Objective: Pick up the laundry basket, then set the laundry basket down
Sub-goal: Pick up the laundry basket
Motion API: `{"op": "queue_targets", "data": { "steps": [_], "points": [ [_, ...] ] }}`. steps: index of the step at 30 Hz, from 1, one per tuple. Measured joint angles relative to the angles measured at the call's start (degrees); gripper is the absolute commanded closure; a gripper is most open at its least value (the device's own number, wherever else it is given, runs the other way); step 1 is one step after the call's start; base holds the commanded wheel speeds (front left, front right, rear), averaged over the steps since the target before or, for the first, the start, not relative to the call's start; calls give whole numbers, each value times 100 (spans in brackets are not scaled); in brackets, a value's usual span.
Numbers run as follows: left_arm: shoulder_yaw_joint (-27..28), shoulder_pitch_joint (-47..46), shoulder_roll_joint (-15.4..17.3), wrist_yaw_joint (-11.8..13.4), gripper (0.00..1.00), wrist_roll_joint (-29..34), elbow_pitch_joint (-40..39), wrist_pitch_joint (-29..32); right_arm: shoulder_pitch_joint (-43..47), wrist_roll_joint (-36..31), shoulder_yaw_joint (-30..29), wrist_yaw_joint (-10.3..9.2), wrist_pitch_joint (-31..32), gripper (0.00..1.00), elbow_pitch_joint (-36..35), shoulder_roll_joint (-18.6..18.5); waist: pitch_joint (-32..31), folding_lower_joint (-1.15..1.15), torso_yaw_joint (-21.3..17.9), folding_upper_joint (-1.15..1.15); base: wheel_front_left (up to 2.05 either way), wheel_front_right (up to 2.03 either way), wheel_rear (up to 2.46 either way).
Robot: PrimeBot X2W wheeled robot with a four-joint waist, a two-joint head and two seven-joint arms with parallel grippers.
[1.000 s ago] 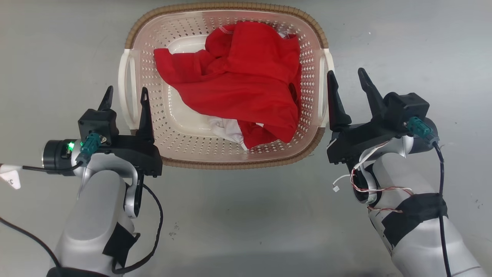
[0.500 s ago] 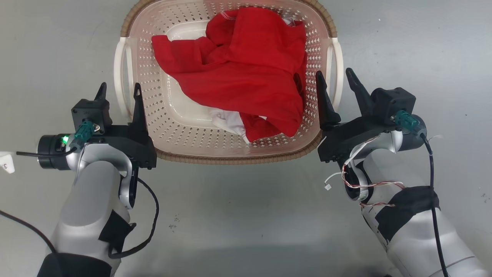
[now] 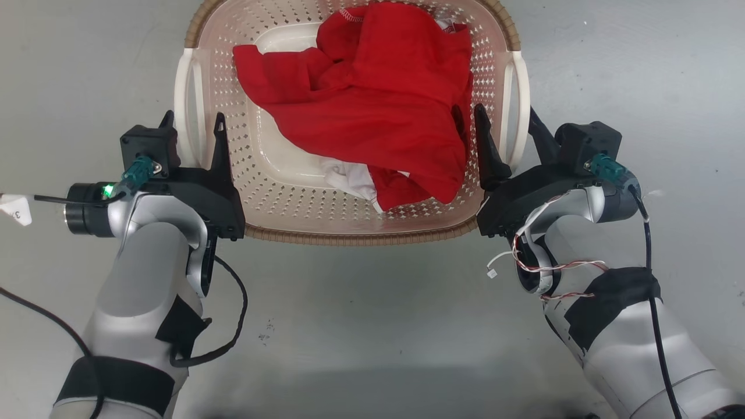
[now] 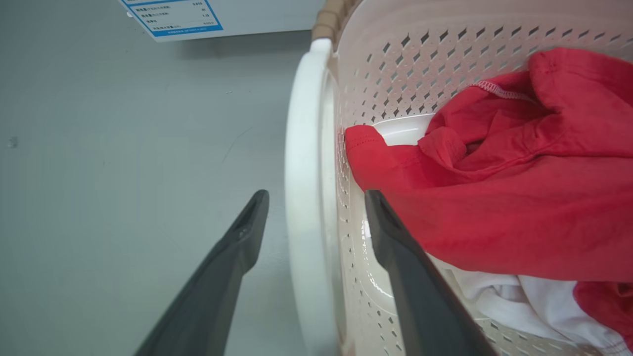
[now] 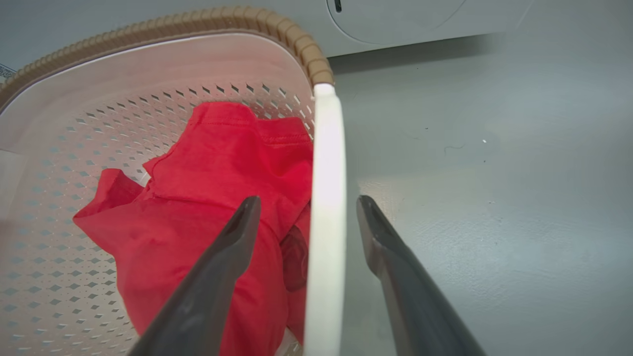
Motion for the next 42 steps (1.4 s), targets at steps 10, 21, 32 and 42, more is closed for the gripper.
{"op": "queue_targets", "data": {
  "steps": [10,21,32,42],
  "points": [
    [-92,-269,-98,-103,100,-2,366,164,-296,408,268,-46,107,62,350,-4,56,0,51,0,0,0,0],
    [-237,-374,-182,-243,100,-18,761,202,-393,875,568,-105,156,100,755,-45,-89,0,83,0,0,0,0],
    [-359,-193,-248,-249,100,-75,1092,194,-74,1298,881,-105,158,100,989,-35,-582,0,64,0,0,0,0],
    [-560,286,-269,-252,100,-379,1249,185,334,1652,1250,-105,159,100,1069,-13,-1245,0,14,0,0,0,0]
  ]
}}
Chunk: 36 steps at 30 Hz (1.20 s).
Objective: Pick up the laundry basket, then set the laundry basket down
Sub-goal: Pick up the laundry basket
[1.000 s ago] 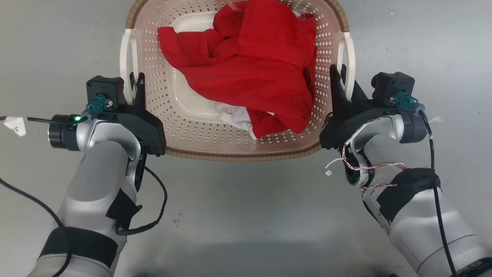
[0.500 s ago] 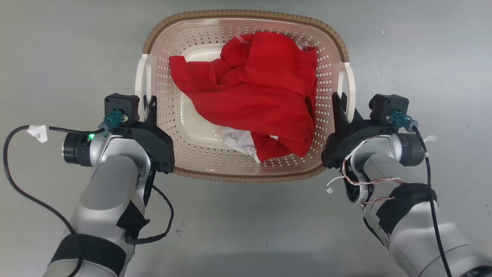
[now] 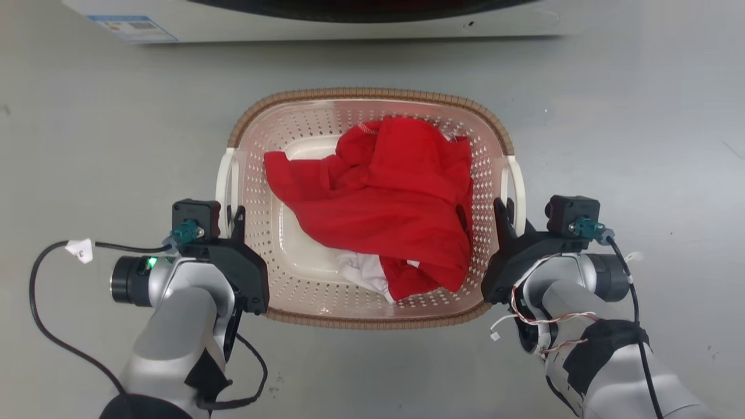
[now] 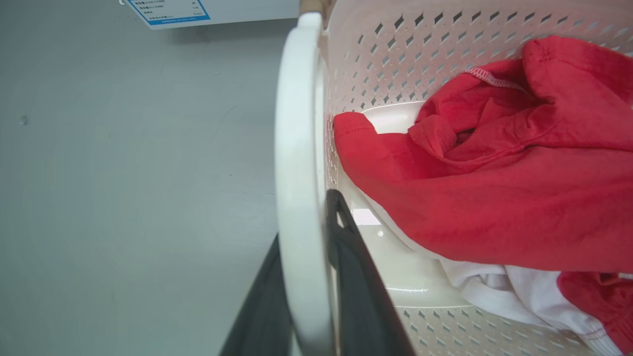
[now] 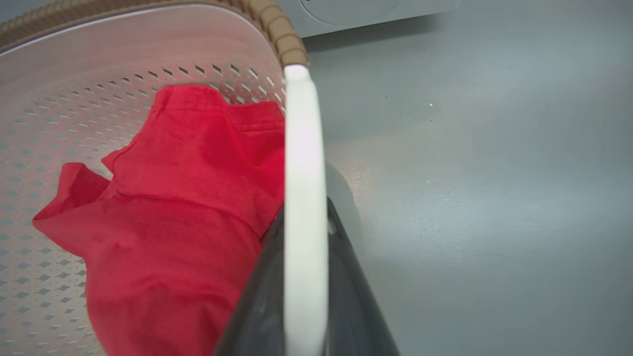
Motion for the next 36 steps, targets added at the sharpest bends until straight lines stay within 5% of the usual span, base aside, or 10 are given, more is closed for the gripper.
{"op": "queue_targets", "data": {
  "steps": [36],
  "points": [
    [-1430,2452,52,170,100,-1419,-208,625,2108,1046,1218,-1,557,100,247,30,-2934,-1,-219,-1,0,0,0]
  ]
}}
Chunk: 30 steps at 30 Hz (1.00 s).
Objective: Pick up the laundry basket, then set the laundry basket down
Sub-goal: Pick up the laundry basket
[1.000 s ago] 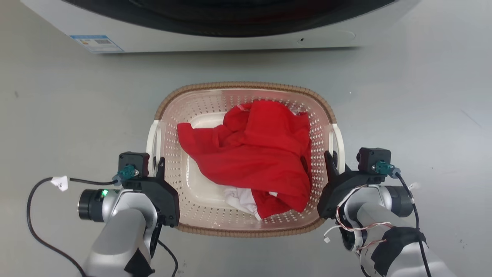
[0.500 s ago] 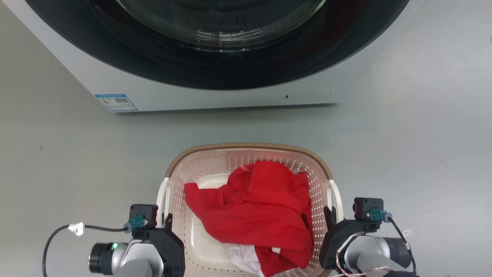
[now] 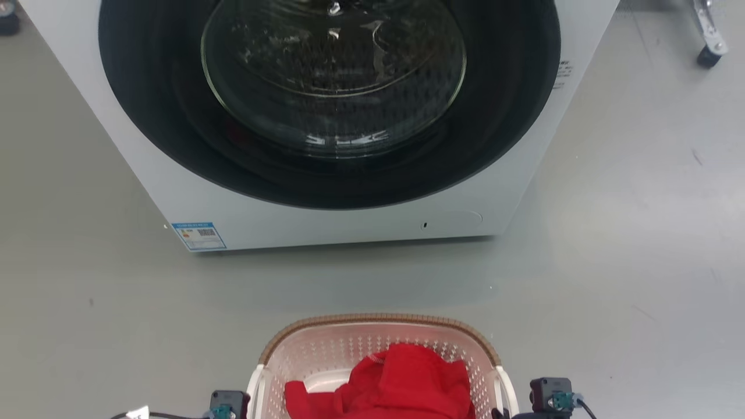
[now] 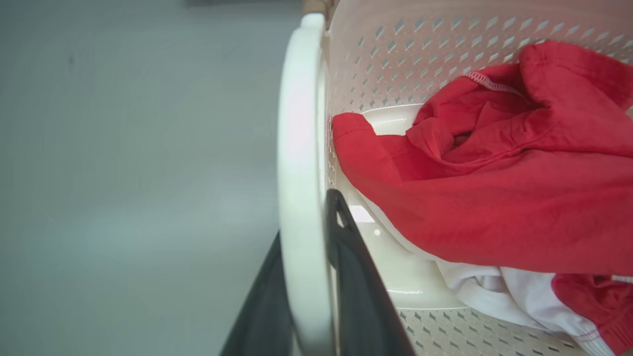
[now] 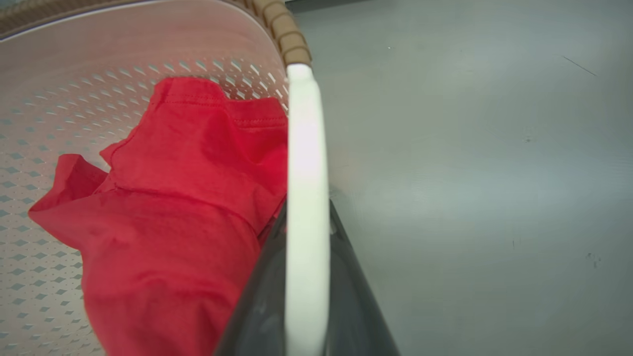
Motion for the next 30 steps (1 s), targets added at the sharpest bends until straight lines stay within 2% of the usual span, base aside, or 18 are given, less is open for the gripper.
{"op": "queue_targets", "data": {
  "steps": [10,14,30],
  "points": [
    [-401,822,41,143,100,-332,-119,363,744,272,312,-3,279,100,-29,-2,-834,0,-38,0,0,0,0],
    [-501,875,41,174,100,-382,-158,543,815,341,353,-3,397,100,33,0,-1062,0,-60,0,0,0,0],
    [-715,977,44,292,100,-684,-229,881,875,623,506,-3,747,100,118,4,-1283,1,-39,1,0,0,0]
  ]
}}
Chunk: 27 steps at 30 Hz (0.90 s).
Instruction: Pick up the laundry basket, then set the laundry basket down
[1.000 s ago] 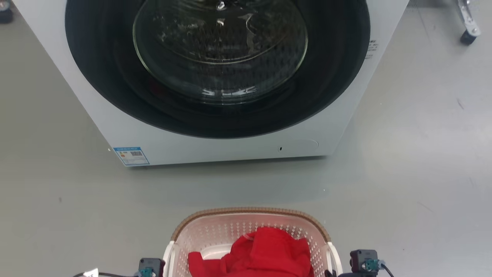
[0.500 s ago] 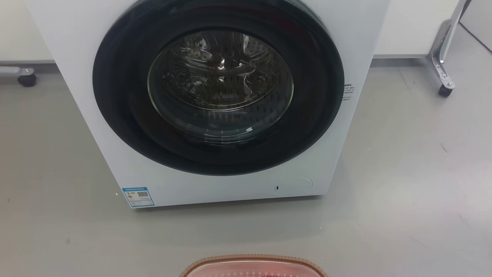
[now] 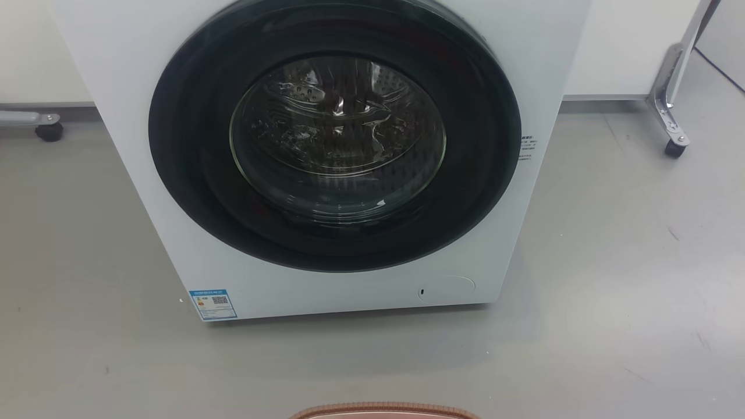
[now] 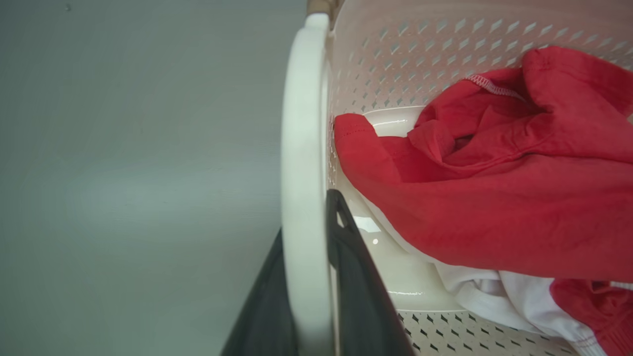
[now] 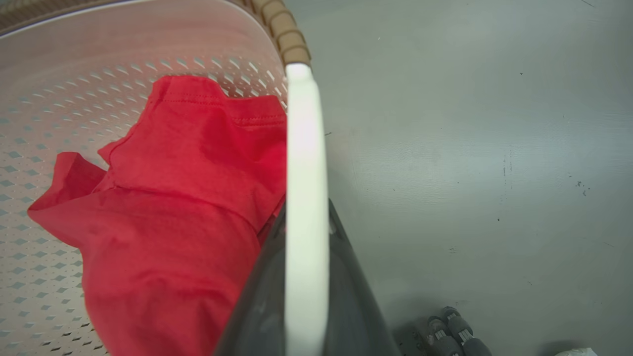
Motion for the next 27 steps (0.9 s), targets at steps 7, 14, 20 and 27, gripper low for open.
{"op": "queue_targets", "data": {
  "steps": [7,14,20,27],
  "points": [
    [-47,2,3,9,100,-82,12,58,3,96,69,0,53,100,7,-1,29,0,30,0,0,0,0],
    [-66,-1,1,10,100,-99,65,67,-9,181,105,0,103,100,11,0,64,1,52,0,0,0,0],
    [-56,-32,-15,-5,100,-174,189,65,-24,240,143,0,107,100,12,12,66,1,54,0,0,0,0],
    [-52,-81,-24,-81,100,-202,308,36,-33,324,197,0,105,100,22,29,61,1,53,0,0,0,0]
  ]
}}
